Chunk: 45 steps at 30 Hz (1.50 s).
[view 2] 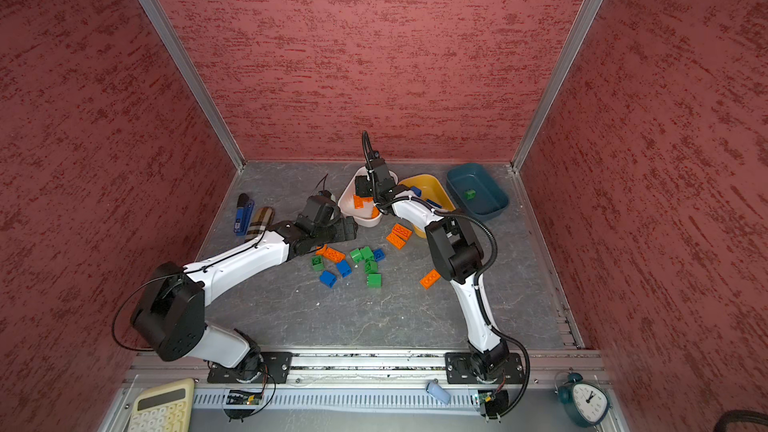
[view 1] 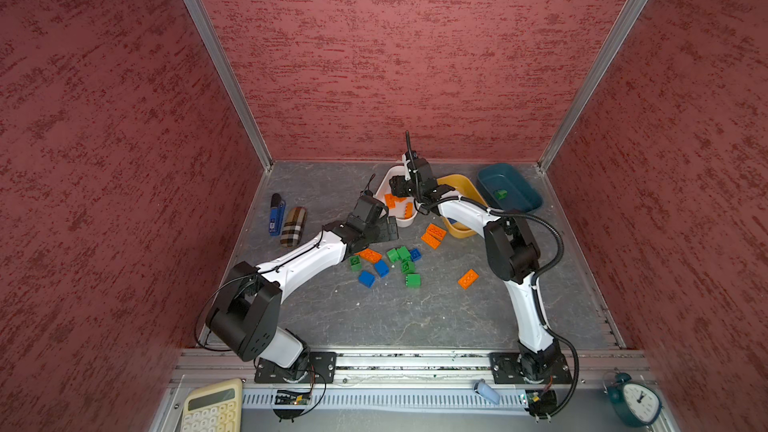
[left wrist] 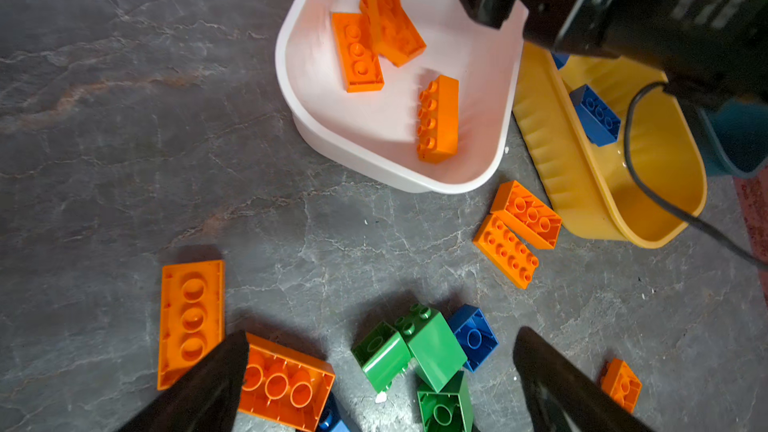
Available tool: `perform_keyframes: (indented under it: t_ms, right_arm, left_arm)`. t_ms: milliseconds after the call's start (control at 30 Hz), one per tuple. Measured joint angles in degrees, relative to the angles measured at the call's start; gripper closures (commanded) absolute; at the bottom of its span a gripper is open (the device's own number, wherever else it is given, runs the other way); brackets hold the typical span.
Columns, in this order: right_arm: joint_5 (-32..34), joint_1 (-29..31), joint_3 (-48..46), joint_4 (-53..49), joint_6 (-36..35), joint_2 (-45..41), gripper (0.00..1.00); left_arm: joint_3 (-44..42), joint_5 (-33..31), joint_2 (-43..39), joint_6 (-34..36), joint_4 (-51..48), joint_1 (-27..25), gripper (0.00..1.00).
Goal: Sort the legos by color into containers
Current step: 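Carry the orange brick over the white tub with the right gripper, then release the orange brick into the white tub and return right gripper to pile, then grasp a green brick from the pile with the right gripper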
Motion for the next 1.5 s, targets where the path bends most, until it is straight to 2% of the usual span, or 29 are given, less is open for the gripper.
perform_keyframes:
  t_ms: [100, 133, 167, 400, 567, 767, 933, 1200, 1500]
  right_arm:
    - [-1.03, 0.00, -3.13, -0.44, -1.22, -2.45, 0.17]
    - [-1.33, 0.00, -5.09, -0.66, -1.60, -4.04, 0.12]
    - [-1.62, 0.00, -7.52, -0.83, -1.97, -6.08, 0.01]
    - [-0.46, -0.02, -24.68, 0.57, -2.25, -23.74, 0.01]
    - [-3.08, 0.02, -34.47, 0.68, -3.15, -32.68, 0.04]
    - [-6.71, 2.34, -44.17, -6.25, -2.67, -37.20, 0.07]
    - [-8.87, 8.46, -50.47, -12.55, -1.01, -41.70, 0.06]
    - [-7.69, 15.85, -50.84, -17.00, 8.44, -41.51, 0.09]
    - [-5.73, 18.40, -49.03, -20.90, 14.25, -33.75, 0.18]
  left_arm:
    - [0.00, 0.44, 0.00, 1.25, -1.16, -0.85, 0.03]
    - [0.00, 0.96, 0.02, 2.16, -1.64, -1.03, 0.04]
    - [0.02, 1.57, 0.15, 3.15, -2.10, -1.09, 0.06]
    - [2.43, 4.83, 4.74, 10.71, -6.14, -1.09, 0.10]
    - [2.84, 6.14, 5.66, 11.58, -7.30, -0.74, 0.04]
    - [2.95, 3.04, 5.33, 7.78, -8.52, 0.33, 0.00]
    - [2.71, -0.33, 1.73, 2.21, -9.35, 1.25, 0.01]
    - [0.04, -2.91, -3.32, -8.35, -12.81, 1.27, 0.01]
    - [-5.86, -3.87, -6.56, -16.94, -15.82, -2.64, 0.01]
